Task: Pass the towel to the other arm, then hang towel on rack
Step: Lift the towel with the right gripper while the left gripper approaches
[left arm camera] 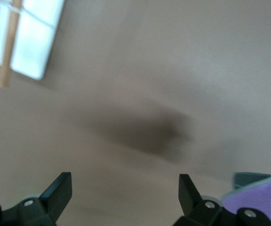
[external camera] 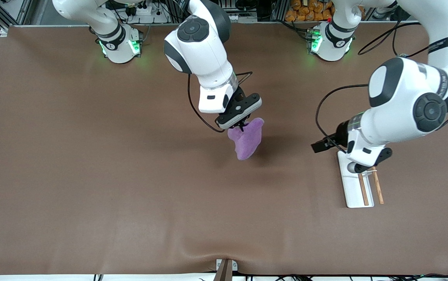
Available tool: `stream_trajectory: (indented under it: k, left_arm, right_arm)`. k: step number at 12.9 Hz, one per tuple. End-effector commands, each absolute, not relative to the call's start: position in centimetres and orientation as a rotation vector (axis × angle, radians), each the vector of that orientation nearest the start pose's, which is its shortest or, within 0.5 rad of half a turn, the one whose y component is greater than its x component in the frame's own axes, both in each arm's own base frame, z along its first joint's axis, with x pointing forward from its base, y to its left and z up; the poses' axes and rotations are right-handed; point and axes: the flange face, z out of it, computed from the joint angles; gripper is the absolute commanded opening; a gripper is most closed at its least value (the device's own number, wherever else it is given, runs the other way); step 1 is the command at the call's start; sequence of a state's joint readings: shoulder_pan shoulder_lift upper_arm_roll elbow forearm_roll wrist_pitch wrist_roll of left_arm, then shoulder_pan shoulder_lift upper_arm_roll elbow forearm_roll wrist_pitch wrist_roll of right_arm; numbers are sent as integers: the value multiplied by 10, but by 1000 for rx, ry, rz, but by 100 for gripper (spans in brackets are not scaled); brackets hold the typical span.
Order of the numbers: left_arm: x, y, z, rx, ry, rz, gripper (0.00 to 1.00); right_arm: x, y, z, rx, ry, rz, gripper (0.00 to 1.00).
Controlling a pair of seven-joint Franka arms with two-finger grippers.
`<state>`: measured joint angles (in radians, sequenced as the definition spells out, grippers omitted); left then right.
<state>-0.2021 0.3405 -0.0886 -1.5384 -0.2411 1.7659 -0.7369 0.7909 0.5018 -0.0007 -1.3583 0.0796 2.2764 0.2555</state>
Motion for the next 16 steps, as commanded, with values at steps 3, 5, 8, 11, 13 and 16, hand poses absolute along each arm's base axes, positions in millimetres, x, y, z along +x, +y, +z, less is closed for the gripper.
stream_trajectory:
  k: [3,5,8,11,13,16]
  left_arm:
    - [618,-234,453,-3114,-1291,495,100]
    - [613,-254,454,-3042,-1469,530,100]
    - [599,-284,442,-2896,-1720,574,100]
    - [589,-302,429,-2764,-1969,626,100]
    - [579,-312,426,-2691,-2043,645,100]
    - [571,-309,416,-2647,-2103,713,100]
  right_arm:
    - [514,541,483,-2729,-628,-482,0]
    - [513,541,482,-2730,-628,-479,0]
    - [513,542,482,-2730,-630,-479,0]
    - [513,542,482,-2729,-633,-479,0]
    - [513,542,481,-2730,-633,-478,0]
    - [513,542,481,-2730,-633,-478,0]
